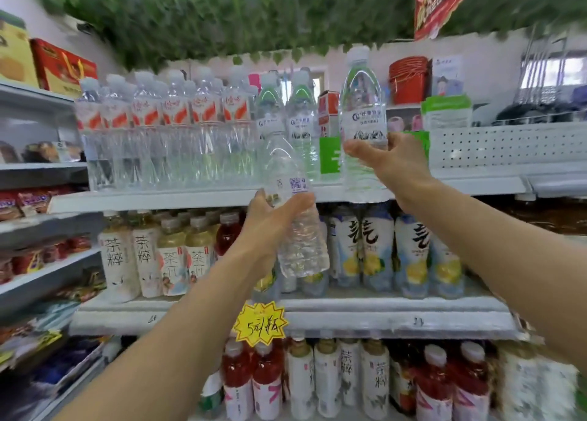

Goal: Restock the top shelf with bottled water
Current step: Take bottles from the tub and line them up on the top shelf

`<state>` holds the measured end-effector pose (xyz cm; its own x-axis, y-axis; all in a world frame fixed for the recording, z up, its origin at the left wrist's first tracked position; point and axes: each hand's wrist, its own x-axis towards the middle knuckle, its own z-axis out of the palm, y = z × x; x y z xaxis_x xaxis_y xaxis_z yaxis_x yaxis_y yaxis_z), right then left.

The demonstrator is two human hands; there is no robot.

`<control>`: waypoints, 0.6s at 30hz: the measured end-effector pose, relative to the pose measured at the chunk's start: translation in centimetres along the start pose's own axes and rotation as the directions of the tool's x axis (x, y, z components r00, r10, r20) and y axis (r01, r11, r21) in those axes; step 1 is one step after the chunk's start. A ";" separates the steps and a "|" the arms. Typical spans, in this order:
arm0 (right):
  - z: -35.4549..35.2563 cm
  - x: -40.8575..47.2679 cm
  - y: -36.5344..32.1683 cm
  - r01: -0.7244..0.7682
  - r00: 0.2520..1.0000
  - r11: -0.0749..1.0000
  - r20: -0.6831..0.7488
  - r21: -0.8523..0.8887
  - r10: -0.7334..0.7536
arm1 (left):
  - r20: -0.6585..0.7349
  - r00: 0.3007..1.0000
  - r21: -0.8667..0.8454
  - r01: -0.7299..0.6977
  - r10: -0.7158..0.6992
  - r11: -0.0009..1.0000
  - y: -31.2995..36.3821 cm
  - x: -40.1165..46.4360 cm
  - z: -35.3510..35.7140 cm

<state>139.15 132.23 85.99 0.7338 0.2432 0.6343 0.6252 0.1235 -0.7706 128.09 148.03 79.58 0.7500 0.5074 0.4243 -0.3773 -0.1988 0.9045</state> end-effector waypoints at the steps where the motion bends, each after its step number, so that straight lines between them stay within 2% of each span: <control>1: -0.1 1.4 0.1 0.010 1.000 1.000 0.000 0.004 -0.010 | -0.003 1.000 0.000 -0.004 0.004 1.000 0.3 0.6 0.3; 10: 1.2 10.6 5.0 -0.042 0.999 0.999 0.002 0.010 0.042 | -0.084 0.996 -0.030 -0.025 0.022 0.999 0.7 6.0 3.2; 18: 2.1 13.3 7.6 -0.035 0.992 0.999 0.125 -0.012 0.036 | -0.095 0.992 -0.031 -0.089 0.086 0.996 1.0 9.0 4.0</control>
<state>153.12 138.47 88.45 0.7171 0.3655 0.5934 0.6024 0.1031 -0.7915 136.66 149.02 84.51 0.6597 0.5662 0.4941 -0.4593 -0.2166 0.8615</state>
